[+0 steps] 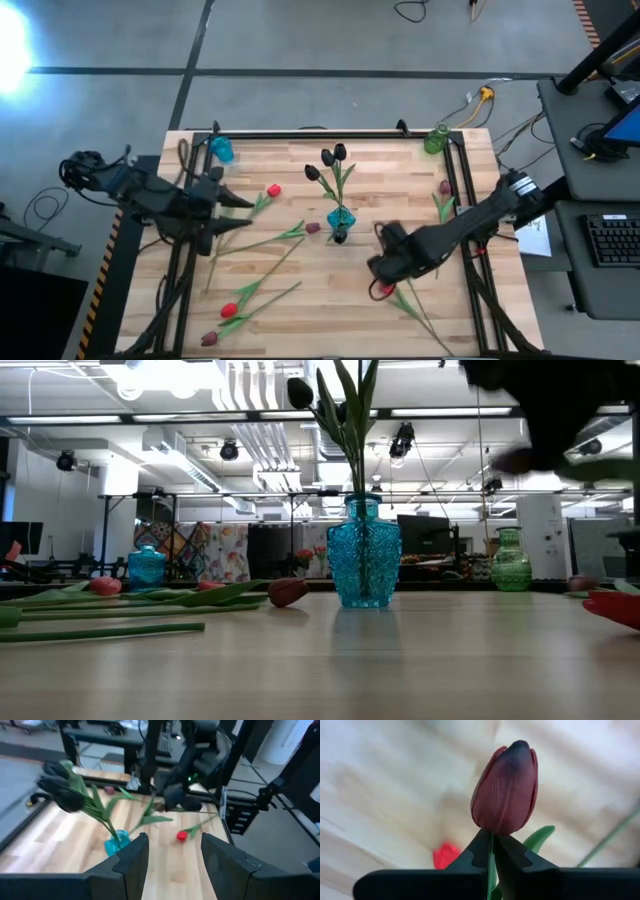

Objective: Sort flowers into vase by color
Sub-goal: Put the dark red flower into the green vase

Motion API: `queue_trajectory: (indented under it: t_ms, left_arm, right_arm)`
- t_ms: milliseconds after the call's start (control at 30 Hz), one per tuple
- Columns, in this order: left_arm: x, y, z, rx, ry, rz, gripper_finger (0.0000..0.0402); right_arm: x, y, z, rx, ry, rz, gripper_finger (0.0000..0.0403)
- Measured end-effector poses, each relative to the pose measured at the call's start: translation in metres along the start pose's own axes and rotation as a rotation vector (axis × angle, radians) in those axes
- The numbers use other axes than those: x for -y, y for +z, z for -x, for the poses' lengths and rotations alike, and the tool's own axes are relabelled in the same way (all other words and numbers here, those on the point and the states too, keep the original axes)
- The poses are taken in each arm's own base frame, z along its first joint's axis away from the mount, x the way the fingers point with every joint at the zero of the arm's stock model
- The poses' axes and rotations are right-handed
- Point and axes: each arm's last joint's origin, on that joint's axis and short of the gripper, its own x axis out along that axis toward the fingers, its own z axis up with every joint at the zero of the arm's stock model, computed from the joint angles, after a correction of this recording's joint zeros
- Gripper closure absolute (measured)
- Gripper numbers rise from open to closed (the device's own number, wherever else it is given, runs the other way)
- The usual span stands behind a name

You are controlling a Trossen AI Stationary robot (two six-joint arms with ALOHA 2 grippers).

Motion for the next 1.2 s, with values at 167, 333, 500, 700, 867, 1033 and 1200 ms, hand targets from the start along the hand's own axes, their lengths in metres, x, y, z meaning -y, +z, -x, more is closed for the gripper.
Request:
queue_trajectory:
  t_ms: [167,333,500,700,867,1033,1200]
  left_arm:
    - [-0.009,0.005,0.02,0.084,0.05,-0.004,0.0233]
    - [-0.017,0.006,0.034,0.135,0.087,0.0,0.0233]
    - [-0.022,-0.004,0.038,0.133,0.088,0.005,0.0233]
    - [-0.027,-0.023,0.036,0.136,0.086,0.011,0.0233]
    - [-0.028,-0.037,0.031,0.23,0.013,-0.007,0.0233]
    - [-0.026,-0.05,0.017,0.39,-0.043,-0.015,0.0234]
    - [-0.029,-0.058,0.005,0.442,-0.078,0.003,0.0246]
  right_arm:
    - [0.024,0.034,0.074,0.35,0.111,-0.062,0.0393]
    - [0.055,0.066,0.128,0.694,0.19,-0.092,0.0393]
    - [0.08,0.099,0.156,0.931,0.111,-0.095,0.0393]
    - [0.094,0.156,0.164,1.056,-0.02,-0.115,0.0393]
    - [0.119,0.202,0.16,1.098,-0.183,-0.184,0.0393]
    - [0.145,0.229,0.163,1.122,-0.219,-0.215,0.0393]
    - [0.164,0.253,0.168,1.189,-0.159,-0.148,0.0393]
